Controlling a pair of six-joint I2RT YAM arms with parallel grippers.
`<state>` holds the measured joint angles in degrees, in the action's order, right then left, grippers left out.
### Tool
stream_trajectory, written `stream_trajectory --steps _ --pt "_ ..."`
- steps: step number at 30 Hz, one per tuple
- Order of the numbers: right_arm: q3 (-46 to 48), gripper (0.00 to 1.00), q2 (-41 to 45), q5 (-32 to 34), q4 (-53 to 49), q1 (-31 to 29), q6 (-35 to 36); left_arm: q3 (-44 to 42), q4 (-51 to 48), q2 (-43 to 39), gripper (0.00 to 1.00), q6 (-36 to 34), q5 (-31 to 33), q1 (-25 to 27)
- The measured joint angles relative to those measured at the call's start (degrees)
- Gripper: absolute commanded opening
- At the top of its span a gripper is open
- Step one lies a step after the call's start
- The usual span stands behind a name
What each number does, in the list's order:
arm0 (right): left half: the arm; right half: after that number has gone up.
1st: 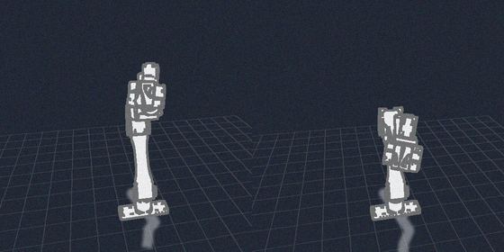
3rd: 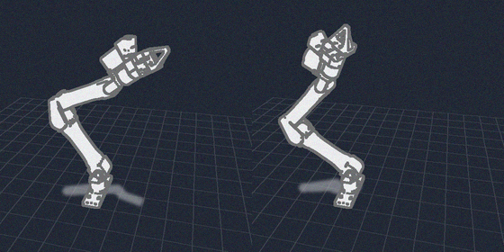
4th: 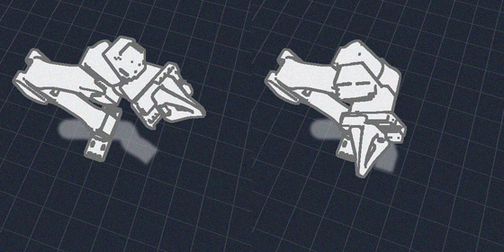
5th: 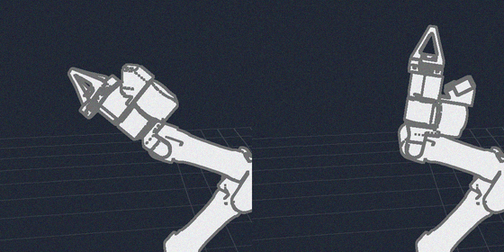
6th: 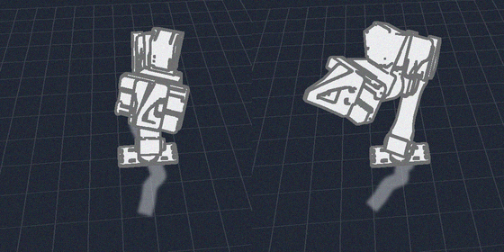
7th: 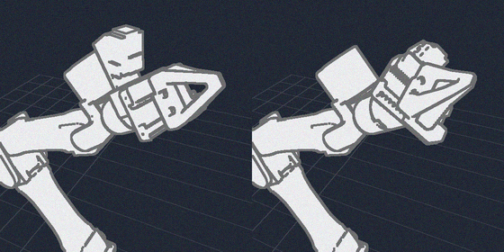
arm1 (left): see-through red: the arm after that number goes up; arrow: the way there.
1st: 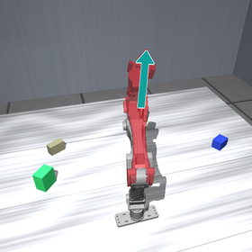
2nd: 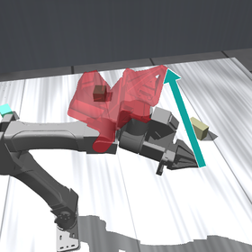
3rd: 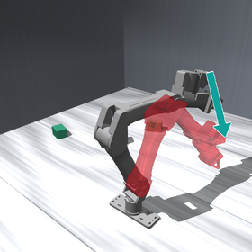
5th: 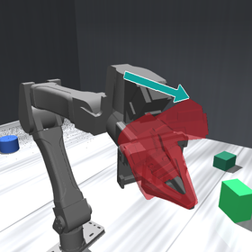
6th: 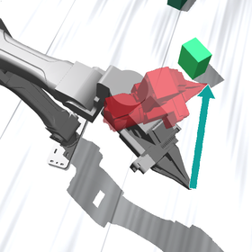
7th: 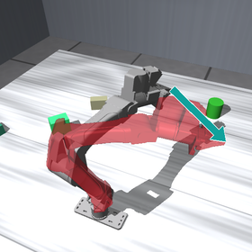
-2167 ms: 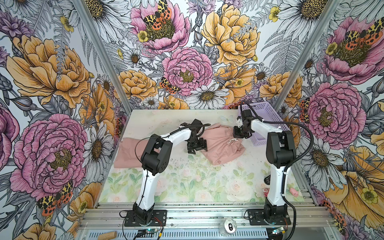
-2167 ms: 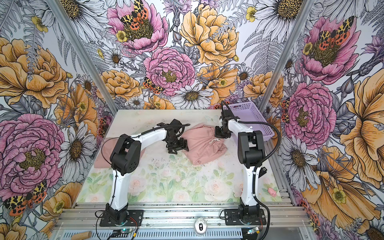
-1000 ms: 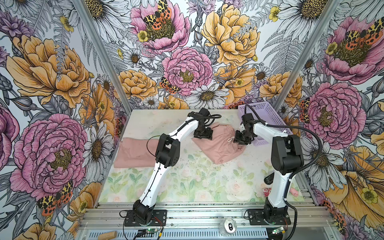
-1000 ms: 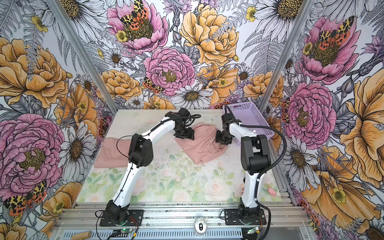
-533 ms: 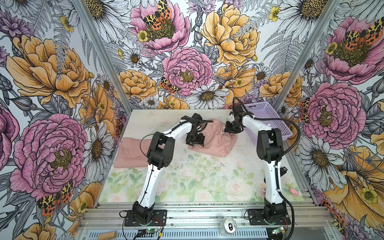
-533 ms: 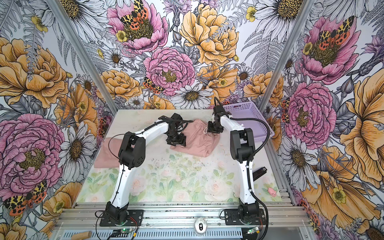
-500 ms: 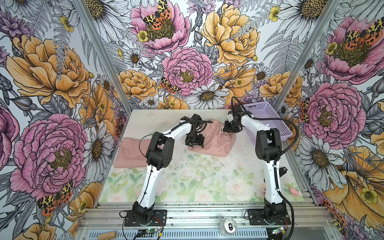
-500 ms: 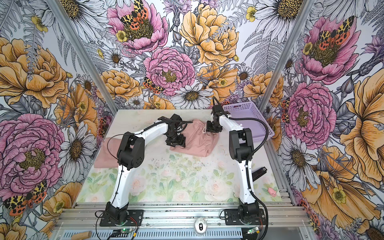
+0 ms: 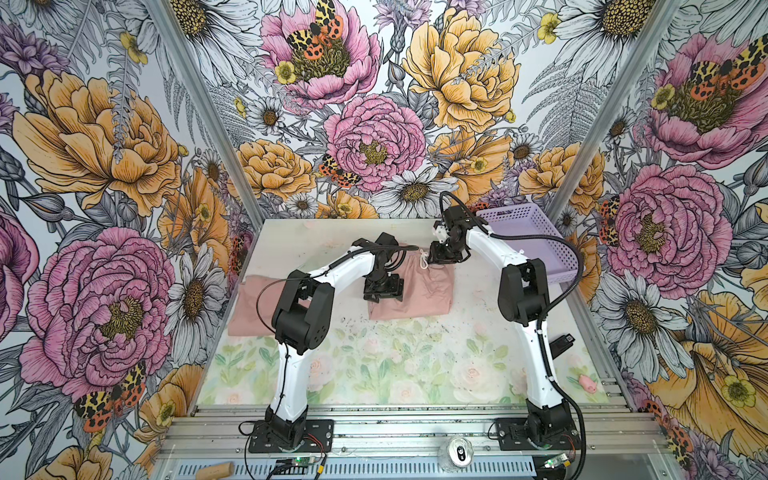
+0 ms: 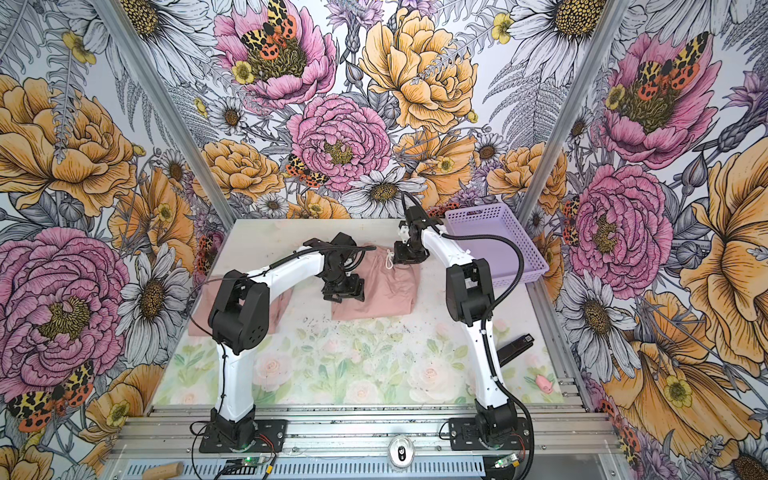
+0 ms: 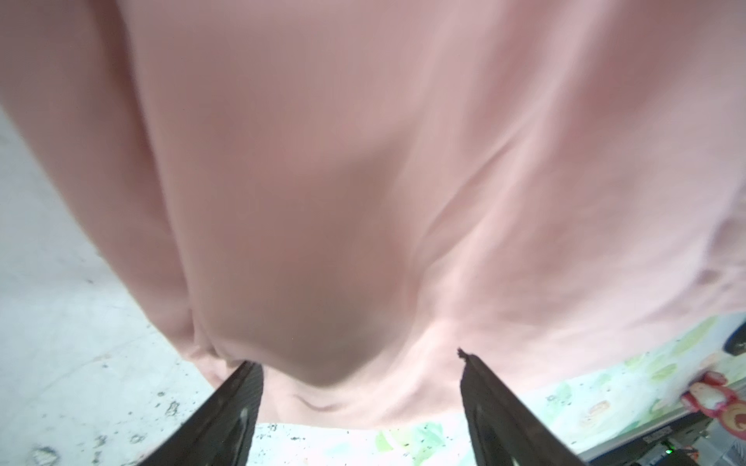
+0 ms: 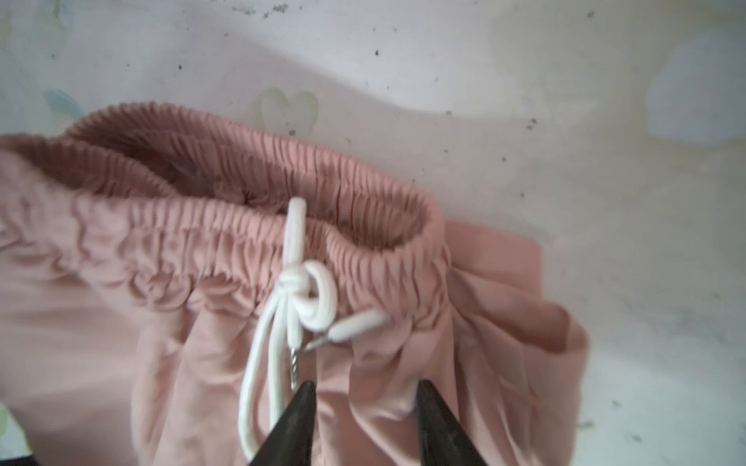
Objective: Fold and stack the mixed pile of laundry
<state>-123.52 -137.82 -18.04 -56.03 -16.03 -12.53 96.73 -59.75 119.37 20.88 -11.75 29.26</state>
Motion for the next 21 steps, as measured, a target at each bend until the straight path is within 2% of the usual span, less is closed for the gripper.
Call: stream_trajectory --steps 7,10,16,21 --pt "14.5 0.44 16.0 -1.6 -0.1 0.5 -2.5 15.1 1.2 2.3 0.78 -0.3 0.2 -1.8" --pt "21.7 0.37 21.2 -3.4 1.6 0.5 -4.6 19.5 1.8 6.0 0.77 -0.7 0.2 -2.9" --pt "34.5 0.23 23.7 -7.5 6.3 0.0 -9.0 22.7 2.1 14.4 0.72 -1.9 0.4 -4.3" --pt "39.3 0.16 23.7 -7.0 7.6 -0.2 -10.1 22.5 1.7 17.1 0.70 -3.1 1.9 -5.2"
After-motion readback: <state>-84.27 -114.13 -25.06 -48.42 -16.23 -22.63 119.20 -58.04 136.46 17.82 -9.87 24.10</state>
